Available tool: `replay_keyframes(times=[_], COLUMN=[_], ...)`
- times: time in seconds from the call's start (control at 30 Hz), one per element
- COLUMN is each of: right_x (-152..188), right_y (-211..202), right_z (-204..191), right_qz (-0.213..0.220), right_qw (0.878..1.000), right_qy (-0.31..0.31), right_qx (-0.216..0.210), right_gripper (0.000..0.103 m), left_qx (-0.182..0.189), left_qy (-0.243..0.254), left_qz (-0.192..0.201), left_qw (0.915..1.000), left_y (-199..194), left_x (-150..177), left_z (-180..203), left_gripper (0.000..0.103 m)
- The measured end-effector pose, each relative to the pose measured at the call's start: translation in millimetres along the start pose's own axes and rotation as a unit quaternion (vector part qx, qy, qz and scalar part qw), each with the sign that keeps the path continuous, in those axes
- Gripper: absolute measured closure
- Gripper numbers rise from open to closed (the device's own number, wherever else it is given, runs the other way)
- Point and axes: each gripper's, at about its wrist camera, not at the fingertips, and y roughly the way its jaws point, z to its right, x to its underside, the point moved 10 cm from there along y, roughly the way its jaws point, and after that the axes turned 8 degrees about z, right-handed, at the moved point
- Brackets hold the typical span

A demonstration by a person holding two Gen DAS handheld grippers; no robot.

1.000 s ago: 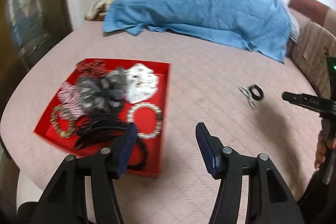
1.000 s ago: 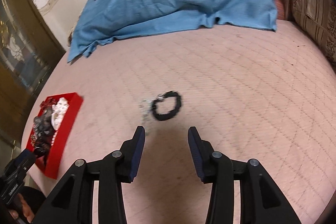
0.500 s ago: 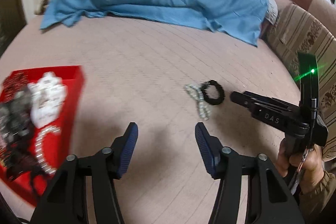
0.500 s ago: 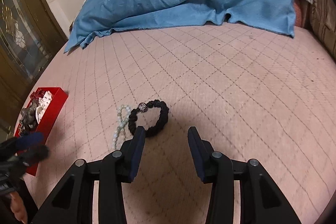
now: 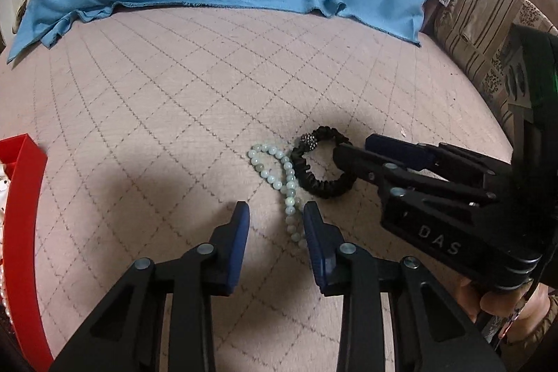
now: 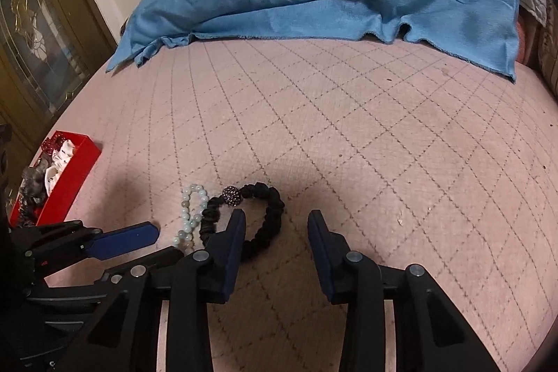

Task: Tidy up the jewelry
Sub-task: 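Grasp the pale green bead bracelet with the left tool while the right grasps the black beaded bracelet, then carry both bead bracelets toward the red tray with both tools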

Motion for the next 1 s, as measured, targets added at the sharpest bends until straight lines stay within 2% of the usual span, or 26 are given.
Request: replay_keyframes(times=[0.07, 0.17, 0.27, 0.6, 0.87, 1.0], right_x=[-2, -3, -4, -12, -19, -17], right_y=[3, 7, 9, -6, -36, -52], right_z=[1, 1, -1, -9, -33, -43], right_qz=[0.002, 0.003, 0.001, 0.015, 0.046, 0.058], right_qw=[1.0, 1.0, 1.0, 0.999, 0.997, 0.997], right_qy=[-0.001, -0.004, -0.007, 0.036, 0.034, 0.038], right_qx=[0.002, 0.009, 0.007, -0.028, -0.043, -0.045], right_gripper=[0.067, 0.076, 0.093, 0.094, 0.094, 0.094], left_qx=[0.003, -0.002, -0.006, -0.002, 0.0, -0.011], left_qy=[-0.002, -0.006, 0.002, 0.005, -0.006, -0.009], left_qz=[0.002, 0.0, 0.006, 0.03, 0.056, 0.066], left_qw=[1.0, 1.0, 1.0, 0.9995, 0.9984, 0.9977], left_y=[1, 4, 3, -32, -76, -95], left_x=[-1, 1, 1, -2, -1, 2], left_z=[0, -3, -1, 4, 1, -4], left_gripper=[0.072, 0.098, 0.098, 0.098, 0.098, 0.098])
